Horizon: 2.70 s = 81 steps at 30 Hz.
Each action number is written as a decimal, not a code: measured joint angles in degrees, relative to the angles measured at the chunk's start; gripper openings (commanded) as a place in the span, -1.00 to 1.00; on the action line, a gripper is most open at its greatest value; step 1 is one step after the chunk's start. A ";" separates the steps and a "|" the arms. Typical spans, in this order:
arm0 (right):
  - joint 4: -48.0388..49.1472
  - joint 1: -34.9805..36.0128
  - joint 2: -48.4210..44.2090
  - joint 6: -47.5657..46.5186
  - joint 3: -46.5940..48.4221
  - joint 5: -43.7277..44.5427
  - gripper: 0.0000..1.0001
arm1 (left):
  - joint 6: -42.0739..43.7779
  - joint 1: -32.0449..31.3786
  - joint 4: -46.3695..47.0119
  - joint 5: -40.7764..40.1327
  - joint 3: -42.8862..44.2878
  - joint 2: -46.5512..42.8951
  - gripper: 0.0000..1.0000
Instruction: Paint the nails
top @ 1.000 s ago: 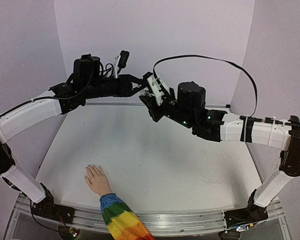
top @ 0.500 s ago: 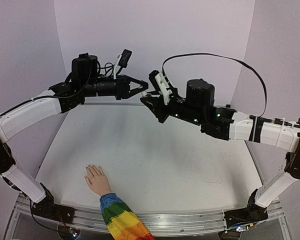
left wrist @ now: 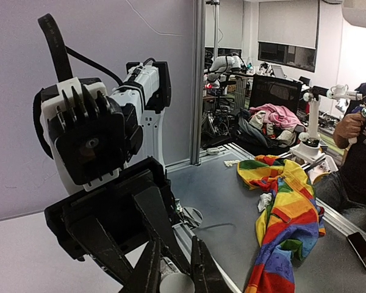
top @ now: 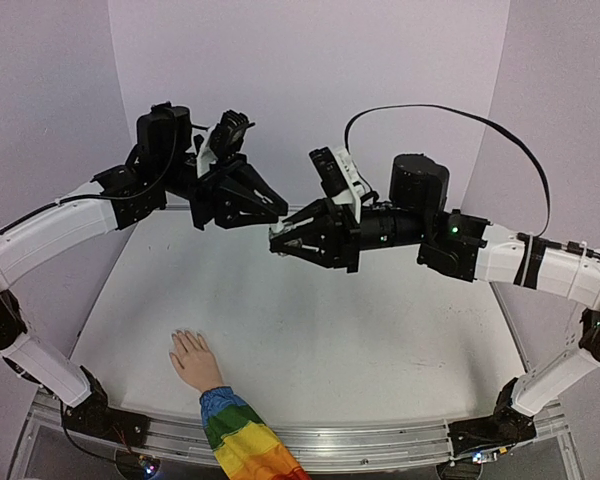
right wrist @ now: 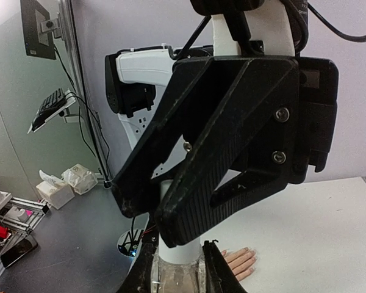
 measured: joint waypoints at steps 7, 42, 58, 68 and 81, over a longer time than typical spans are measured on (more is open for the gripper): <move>0.00 -1.27 -2.27 -2.32 -2.34 4.24 -1.00 | -1.88 1.11 -0.44 -5.95 -0.26 0.17 0.23; 4.42 -0.72 5.51 -22.29 -0.90 54.05 -1.00 | -30.45 0.74 -2.12 -50.58 0.35 7.19 0.00; 3.52 0.28 5.60 -22.60 -0.81 55.91 -1.00 | -28.83 -0.50 -0.39 -50.36 0.63 7.21 -0.89; -0.66 -1.60 2.23 -17.16 -0.90 41.97 -1.00 | -19.80 1.16 -0.17 -36.61 0.59 6.45 -1.00; -1.57 -2.99 -1.60 3.56 -0.94 0.48 -1.00 | -2.12 0.00 3.54 -1.46 -0.24 3.56 -1.00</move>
